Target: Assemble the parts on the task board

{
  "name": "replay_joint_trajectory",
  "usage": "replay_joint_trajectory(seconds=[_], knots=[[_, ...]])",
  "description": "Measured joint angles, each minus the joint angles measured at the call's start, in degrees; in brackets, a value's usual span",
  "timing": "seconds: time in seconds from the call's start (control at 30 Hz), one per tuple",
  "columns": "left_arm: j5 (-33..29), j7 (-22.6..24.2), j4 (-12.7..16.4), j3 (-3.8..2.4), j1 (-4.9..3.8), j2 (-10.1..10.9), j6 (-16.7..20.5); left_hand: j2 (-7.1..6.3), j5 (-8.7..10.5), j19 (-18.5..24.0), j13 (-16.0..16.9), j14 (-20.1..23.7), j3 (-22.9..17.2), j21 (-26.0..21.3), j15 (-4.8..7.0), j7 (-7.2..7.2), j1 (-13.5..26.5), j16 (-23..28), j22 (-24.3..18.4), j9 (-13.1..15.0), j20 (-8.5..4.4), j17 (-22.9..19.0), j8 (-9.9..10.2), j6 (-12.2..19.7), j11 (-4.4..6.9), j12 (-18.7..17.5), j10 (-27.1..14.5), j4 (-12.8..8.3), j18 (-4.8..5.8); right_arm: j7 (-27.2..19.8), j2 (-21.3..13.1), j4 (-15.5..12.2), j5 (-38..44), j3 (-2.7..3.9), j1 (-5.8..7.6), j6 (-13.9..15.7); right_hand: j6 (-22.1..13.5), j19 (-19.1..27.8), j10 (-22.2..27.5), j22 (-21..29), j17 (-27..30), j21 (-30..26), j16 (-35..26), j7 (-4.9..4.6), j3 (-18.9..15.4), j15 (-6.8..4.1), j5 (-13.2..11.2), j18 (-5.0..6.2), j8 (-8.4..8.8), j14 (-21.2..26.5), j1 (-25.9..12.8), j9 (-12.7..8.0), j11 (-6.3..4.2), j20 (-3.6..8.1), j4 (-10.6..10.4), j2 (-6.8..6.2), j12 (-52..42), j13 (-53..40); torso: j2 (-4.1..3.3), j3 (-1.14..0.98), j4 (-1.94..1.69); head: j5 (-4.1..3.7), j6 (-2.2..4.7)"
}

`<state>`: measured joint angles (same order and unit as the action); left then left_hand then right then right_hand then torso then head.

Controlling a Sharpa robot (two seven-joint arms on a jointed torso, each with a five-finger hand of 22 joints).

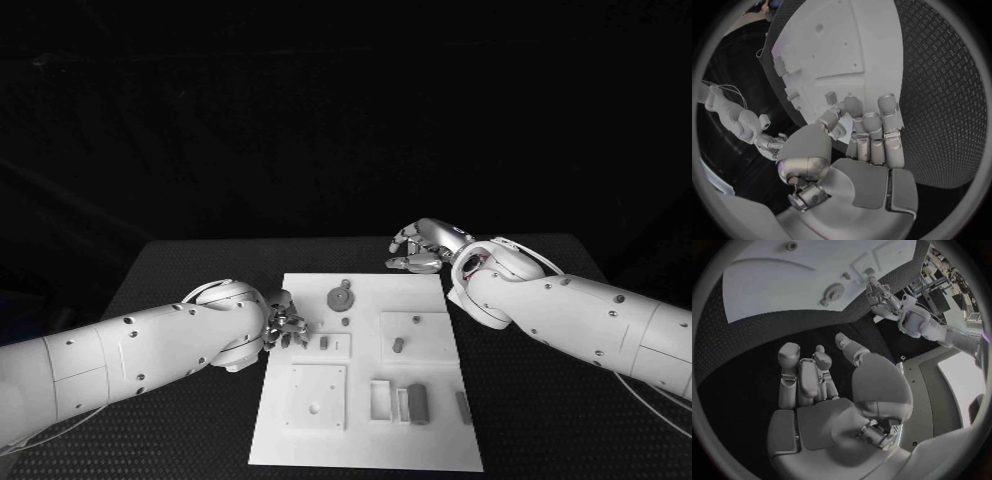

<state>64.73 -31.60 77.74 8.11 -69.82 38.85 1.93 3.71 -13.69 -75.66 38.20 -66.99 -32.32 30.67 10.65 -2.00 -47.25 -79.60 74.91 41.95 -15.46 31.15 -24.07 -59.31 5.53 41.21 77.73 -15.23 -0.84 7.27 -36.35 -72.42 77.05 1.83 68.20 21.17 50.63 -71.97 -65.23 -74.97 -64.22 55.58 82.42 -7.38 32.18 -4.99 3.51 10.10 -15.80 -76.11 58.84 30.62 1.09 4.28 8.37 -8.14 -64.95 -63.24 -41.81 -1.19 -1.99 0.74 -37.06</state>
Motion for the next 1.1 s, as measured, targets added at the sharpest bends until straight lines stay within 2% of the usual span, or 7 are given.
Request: replay_joint_trajectory(seconds=[0.27, 1.1], knots=[[0.1, 0.0, -0.1, -0.05, 0.25, -0.1, 0.0, 0.28, 0.01, 0.2, 0.0, -0.2, 0.0, 0.2, 0.0, 0.01, 0.3, 0.0, 0.0, 1.6, -0.21, 0.0, 0.0, 0.0, -0.01, 0.0, 0.0, 0.0, 0.01, 0.0, 0.1, 0.1, 0.0, 0.0, 0.0, 0.0, 0.0, 0.0, 0.0, 0.0, 0.0, 0.0, 0.0, 0.0, 0.0, 0.01, 0.0, 0.0, 0.0, 0.0, 0.0, 0.0, 0.0, 0.0, 0.0, 0.0, 0.0, 0.0, 0.0, -0.01, 0.02, 0.06, -0.06], [0.5, -0.1, 0.8, -0.08, 0.6, 0.4, -0.1, 0.29, 0.45, 0.3, 0.0, -0.1, -0.1, 0.4, 0.16, 0.08, 0.3, 0.0, 0.0, 4.2, -0.09, 0.0, -0.2, -0.1, -0.08, 0.2, 0.1, -0.2, 0.01, 0.0, 0.0, 0.1, -0.1, 0.0, -0.01, 0.0, 0.0, 0.1, 0.0, 0.0, 0.0, 0.0, 0.0, 0.0, 0.0, -0.1, 0.0, 0.0, 0.0, 0.1, 0.0, 0.0, 0.02, -0.1, 0.0, 0.0, 0.0, 0.0, 0.02, -0.07, 0.05, -0.04, -0.25]])
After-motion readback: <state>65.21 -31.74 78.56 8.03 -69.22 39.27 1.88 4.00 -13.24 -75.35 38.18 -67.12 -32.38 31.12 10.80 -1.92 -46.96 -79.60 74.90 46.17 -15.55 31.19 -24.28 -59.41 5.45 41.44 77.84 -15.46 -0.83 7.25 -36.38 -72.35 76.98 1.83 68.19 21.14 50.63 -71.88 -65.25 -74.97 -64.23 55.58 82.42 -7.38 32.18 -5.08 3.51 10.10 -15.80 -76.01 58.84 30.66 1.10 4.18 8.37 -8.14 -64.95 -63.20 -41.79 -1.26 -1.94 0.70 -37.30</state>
